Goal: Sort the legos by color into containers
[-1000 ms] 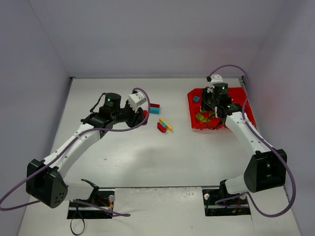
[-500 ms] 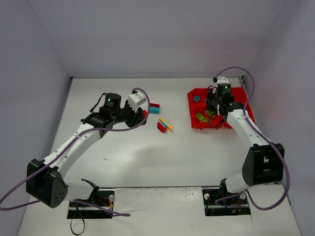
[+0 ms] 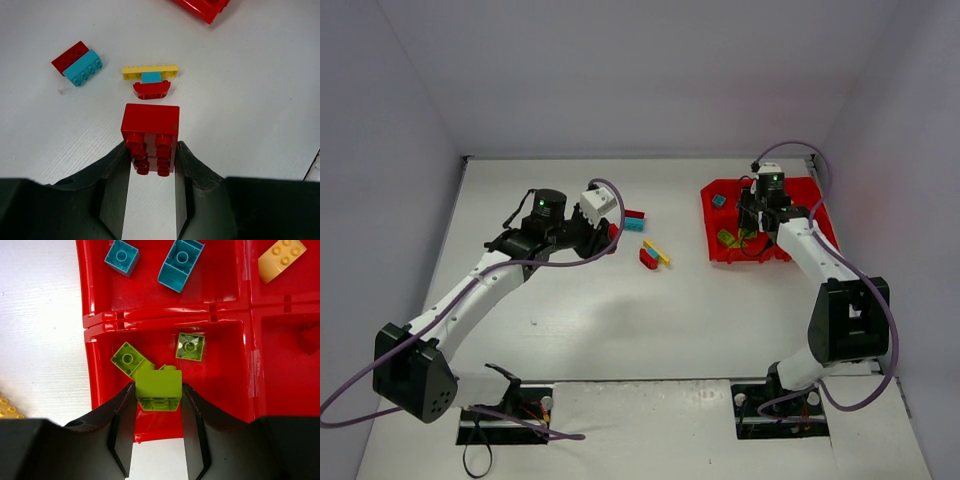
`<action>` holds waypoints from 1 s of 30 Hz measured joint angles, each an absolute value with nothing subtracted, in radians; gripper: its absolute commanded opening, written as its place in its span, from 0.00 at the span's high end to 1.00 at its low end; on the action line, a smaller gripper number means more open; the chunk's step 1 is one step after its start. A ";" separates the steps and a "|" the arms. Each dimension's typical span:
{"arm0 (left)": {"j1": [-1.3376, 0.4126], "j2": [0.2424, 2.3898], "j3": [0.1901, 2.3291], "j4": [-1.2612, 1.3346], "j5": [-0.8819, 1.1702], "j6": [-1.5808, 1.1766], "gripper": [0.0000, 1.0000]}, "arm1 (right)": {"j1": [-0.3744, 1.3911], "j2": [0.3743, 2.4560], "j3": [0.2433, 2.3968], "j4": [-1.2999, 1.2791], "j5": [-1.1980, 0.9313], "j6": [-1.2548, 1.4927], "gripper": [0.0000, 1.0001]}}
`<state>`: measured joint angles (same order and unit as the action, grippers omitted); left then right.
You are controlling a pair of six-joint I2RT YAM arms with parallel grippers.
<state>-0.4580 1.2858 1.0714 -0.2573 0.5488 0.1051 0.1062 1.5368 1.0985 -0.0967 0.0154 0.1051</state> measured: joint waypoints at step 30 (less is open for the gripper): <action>-0.458 1.285 1.071 -0.257 0.561 0.106 1.00 | 0.100 1.478 1.098 -0.095 -0.131 0.108 0.44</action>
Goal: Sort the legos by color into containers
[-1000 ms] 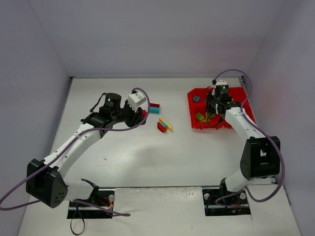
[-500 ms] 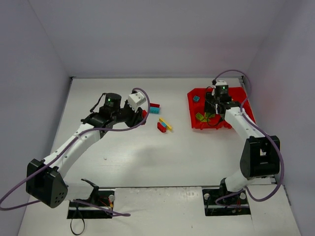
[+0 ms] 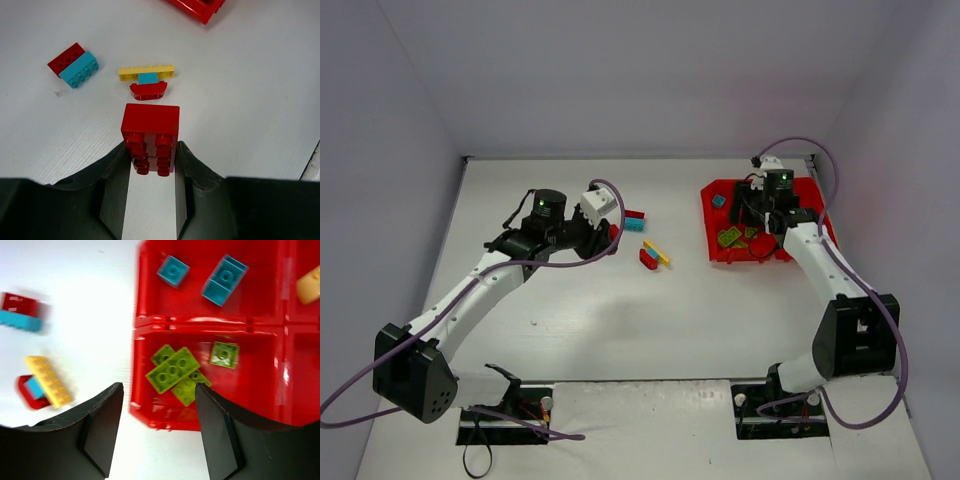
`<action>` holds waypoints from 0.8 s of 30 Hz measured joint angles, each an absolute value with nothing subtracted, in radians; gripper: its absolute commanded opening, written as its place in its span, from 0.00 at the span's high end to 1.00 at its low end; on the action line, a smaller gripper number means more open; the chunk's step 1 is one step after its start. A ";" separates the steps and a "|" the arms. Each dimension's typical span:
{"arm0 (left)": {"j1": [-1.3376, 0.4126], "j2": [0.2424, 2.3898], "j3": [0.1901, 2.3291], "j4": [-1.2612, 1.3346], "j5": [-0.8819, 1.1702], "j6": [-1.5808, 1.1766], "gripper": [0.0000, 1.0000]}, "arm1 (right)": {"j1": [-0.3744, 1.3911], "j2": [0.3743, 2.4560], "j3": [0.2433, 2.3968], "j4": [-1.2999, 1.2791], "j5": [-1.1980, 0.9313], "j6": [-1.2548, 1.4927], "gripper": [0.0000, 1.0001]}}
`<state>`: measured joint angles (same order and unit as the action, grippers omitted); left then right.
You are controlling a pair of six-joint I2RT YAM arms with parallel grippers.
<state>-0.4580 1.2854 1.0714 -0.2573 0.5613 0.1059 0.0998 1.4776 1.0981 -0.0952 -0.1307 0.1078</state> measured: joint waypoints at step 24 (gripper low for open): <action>-0.503 1.208 1.048 -0.194 0.570 0.184 1.00 | 0.550 1.368 1.093 0.274 -0.643 0.477 0.41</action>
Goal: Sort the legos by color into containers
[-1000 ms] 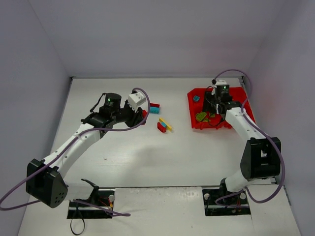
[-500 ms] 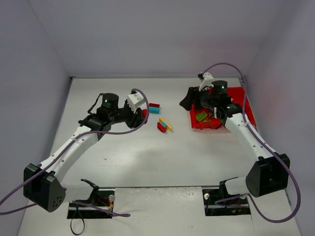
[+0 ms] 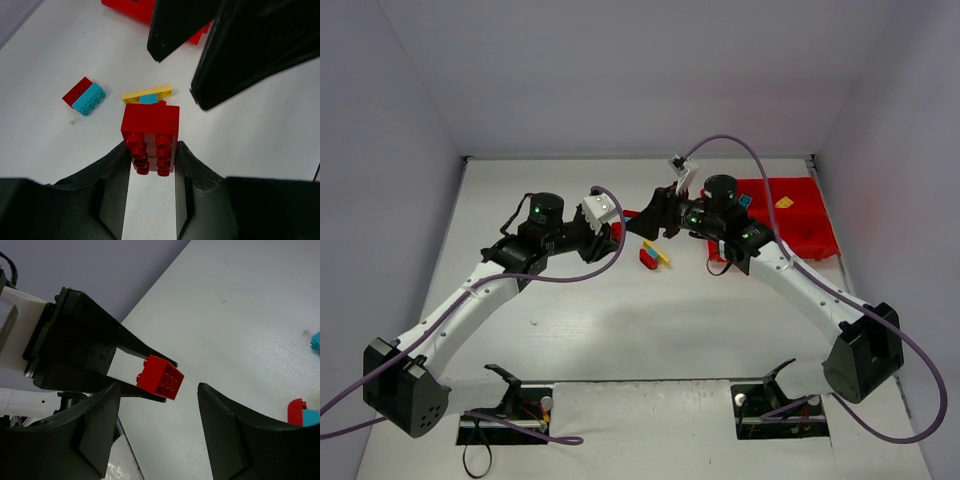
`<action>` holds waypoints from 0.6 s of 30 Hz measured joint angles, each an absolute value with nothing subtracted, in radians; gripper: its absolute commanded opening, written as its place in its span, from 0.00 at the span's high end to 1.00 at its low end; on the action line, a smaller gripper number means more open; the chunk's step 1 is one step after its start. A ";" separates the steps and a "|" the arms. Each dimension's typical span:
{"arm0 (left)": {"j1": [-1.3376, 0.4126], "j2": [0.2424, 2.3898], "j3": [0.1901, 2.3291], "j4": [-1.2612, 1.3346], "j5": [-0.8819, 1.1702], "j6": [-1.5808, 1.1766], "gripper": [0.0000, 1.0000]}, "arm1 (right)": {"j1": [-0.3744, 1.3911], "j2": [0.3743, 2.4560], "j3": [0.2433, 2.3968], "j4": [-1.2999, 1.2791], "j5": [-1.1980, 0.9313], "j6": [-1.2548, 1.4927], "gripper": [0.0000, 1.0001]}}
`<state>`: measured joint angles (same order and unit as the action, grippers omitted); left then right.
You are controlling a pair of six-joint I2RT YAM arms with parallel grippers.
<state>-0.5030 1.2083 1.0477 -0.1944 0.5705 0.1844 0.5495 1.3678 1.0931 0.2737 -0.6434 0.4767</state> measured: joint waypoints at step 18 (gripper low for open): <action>-0.517 1.223 1.048 -0.215 0.505 0.205 1.00 | 0.638 1.486 1.106 0.309 -0.564 0.524 0.47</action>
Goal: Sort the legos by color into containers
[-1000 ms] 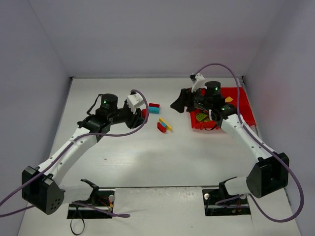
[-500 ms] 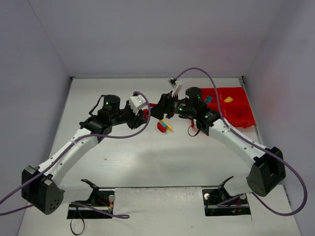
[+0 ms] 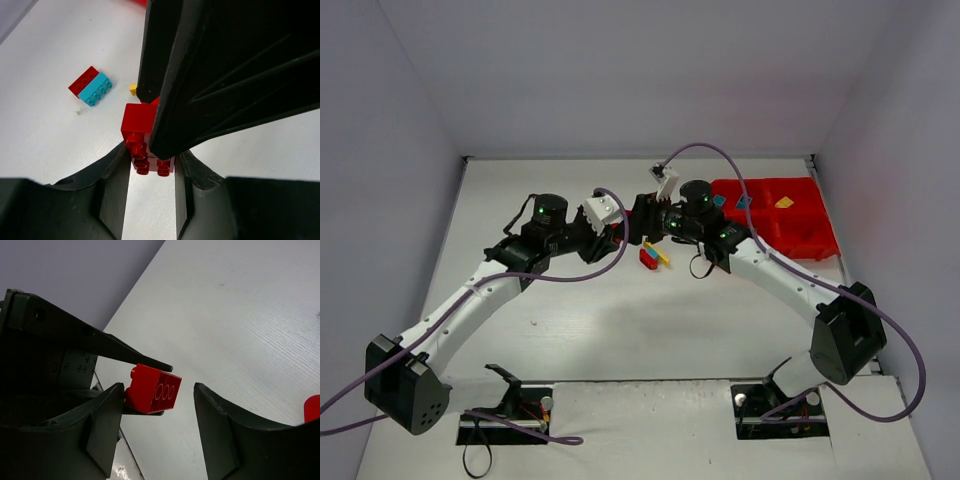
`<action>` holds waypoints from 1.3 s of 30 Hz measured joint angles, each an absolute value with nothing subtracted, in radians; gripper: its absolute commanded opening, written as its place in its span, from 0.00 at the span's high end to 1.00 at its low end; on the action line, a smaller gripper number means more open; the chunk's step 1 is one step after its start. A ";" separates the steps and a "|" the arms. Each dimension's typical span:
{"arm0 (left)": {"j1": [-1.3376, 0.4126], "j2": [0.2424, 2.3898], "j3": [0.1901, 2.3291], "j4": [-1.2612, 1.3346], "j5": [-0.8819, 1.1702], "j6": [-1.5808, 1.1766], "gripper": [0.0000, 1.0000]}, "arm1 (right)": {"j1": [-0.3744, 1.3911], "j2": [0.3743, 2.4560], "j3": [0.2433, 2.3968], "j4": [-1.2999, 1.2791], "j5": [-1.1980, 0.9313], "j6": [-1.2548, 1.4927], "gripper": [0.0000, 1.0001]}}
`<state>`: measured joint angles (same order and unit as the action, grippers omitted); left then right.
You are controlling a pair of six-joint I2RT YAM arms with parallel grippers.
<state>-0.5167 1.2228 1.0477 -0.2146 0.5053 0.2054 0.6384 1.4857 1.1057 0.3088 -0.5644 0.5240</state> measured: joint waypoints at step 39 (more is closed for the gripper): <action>-0.531 1.254 1.050 -0.227 0.274 0.115 0.23 | 0.225 1.269 1.099 0.063 -0.101 0.290 1.00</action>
<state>-0.5312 1.2537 1.0496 -0.2272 0.2741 0.1154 0.2249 1.2686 1.0992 0.0628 -0.1013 0.2901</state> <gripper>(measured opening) 0.764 0.214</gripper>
